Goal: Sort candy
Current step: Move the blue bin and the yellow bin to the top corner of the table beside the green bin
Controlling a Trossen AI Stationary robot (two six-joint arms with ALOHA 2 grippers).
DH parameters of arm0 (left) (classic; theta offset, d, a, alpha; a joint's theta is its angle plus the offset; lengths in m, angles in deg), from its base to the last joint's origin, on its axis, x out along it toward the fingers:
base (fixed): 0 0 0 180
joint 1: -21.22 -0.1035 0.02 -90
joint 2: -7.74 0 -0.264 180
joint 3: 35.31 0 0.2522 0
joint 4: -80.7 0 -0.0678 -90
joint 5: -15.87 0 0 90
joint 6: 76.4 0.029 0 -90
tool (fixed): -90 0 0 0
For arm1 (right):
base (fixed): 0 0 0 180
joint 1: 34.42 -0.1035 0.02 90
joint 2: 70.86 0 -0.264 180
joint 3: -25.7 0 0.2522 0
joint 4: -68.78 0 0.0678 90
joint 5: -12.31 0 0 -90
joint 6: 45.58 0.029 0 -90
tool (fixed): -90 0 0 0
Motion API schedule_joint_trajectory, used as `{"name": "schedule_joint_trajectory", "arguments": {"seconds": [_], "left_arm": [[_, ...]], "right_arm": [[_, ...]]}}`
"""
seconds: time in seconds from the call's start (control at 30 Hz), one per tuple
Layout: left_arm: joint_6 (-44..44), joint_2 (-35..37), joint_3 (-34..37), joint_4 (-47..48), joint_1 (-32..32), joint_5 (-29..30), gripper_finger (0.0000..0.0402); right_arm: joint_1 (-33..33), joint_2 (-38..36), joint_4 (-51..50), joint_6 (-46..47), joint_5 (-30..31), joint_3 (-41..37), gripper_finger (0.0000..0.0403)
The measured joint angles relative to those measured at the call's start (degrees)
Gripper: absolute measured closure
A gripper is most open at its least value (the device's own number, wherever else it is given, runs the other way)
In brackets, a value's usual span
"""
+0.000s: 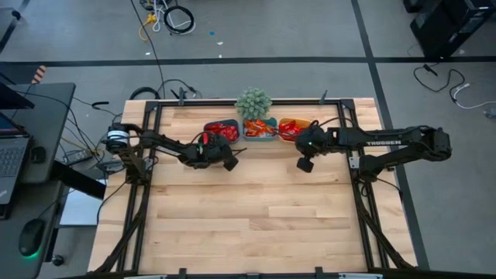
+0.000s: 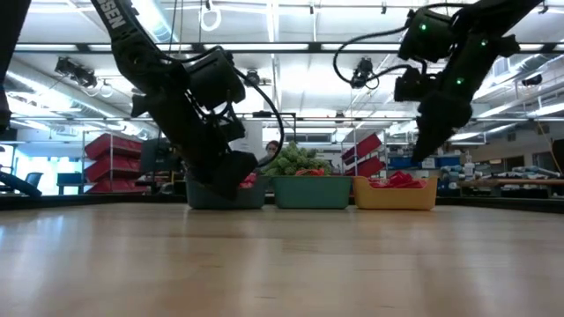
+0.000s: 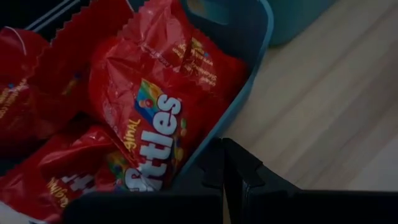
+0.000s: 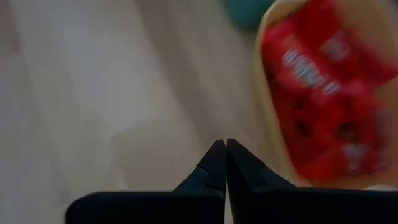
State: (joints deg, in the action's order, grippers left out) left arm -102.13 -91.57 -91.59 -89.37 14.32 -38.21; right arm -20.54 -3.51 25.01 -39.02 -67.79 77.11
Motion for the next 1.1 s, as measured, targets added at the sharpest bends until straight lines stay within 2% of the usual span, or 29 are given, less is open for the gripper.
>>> {"name": "schedule_joint_trajectory", "arguments": {"seconds": [0.1, 0.27, 0.43, 0.6, 0.67, 0.87, 1.1], "left_arm": [[1.3, 0.0, 0.0, 1.0, -0.1, 0.0, 0.0402], [2.4, 1.3, 0.0, 1.5, 1.8, -0.8, 0.0402], [-1.4, 6.0, 0.0, 6.2, 4.6, -1.0, 0.0402], [-7.3, 8.3, 0.0, 15.3, 5.6, -0.3, 0.0402], [-9.4, 8.2, 0.3, 18.1, 5.3, 0.9, 0.0402], [-13.8, 8.0, 3.1, 18.3, 4.6, 6.7, 0.0402], [-13.7, 8.0, 5.0, 17.4, 2.0, 8.4, 0.0402]], "right_arm": [[0.8, 0.0, -1.5, 1.8, -3.1, -0.7, 0.0403], [4.0, 0.0, -2.1, 2.3, -3.4, -4.2, 0.0403], [5.2, 0.0, -2.3, 1.7, -3.4, -6.0, 0.0403], [5.9, 0.0, -1.6, 1.4, -3.5, -6.0, 0.0403], [7.1, 0.0, -1.5, 1.4, -2.5, -6.0, 0.0403], [10.8, 0.0, -1.7, 1.3, 0.3, -6.0, 0.0403], [13.8, 0.0, 0.7, 0.9, 4.1, -6.1, 0.0403]]}}
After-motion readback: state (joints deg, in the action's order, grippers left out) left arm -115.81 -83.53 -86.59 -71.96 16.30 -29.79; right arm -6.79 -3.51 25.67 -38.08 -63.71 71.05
